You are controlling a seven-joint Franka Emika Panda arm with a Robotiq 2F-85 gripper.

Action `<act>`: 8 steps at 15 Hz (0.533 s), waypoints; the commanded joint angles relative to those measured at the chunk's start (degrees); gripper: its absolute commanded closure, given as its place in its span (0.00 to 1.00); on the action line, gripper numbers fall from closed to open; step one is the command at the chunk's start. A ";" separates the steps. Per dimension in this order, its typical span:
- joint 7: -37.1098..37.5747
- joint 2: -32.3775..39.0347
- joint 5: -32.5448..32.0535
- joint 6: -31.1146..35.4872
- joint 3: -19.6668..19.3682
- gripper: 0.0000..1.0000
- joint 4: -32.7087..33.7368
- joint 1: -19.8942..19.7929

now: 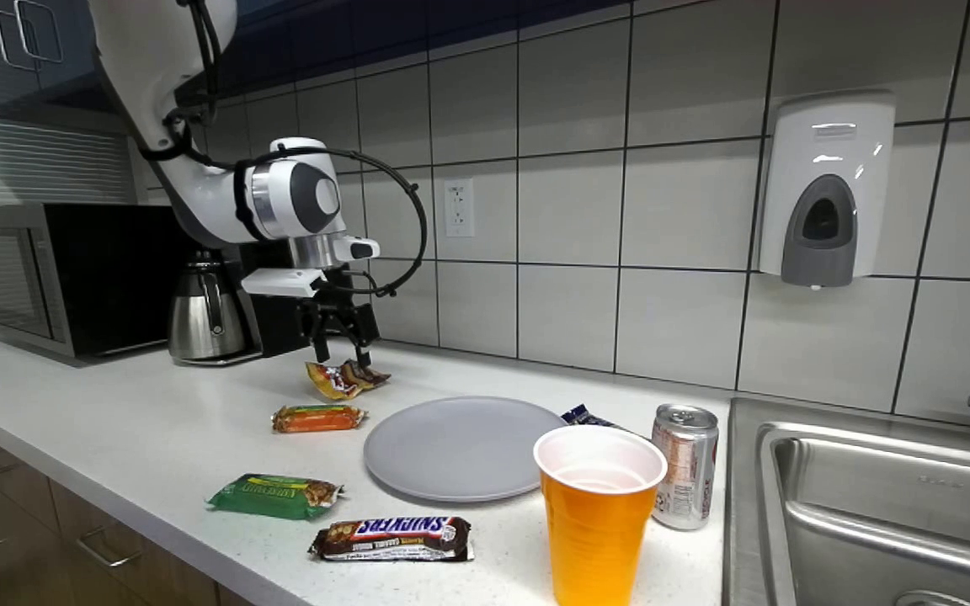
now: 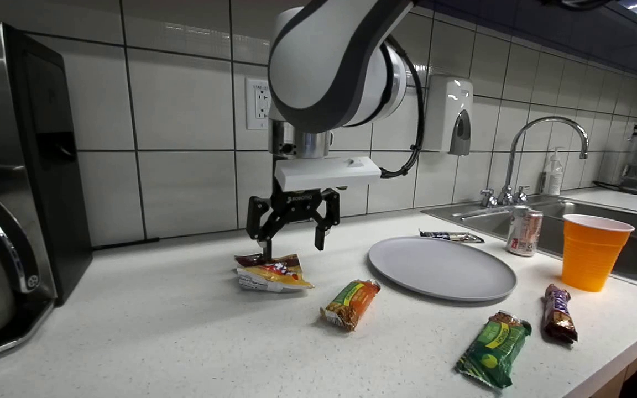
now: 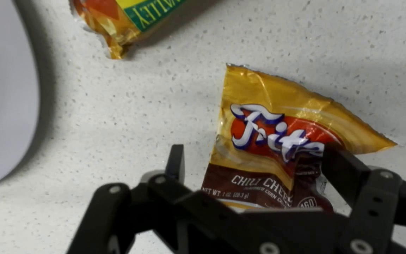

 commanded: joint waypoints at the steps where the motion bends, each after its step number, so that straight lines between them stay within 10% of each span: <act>1: 2.67 -5.72 -0.33 -1.75 0.29 0.00 -5.97 -0.54; 8: 11.28 -9.93 0.04 -4.08 0.44 0.00 -11.12 -0.87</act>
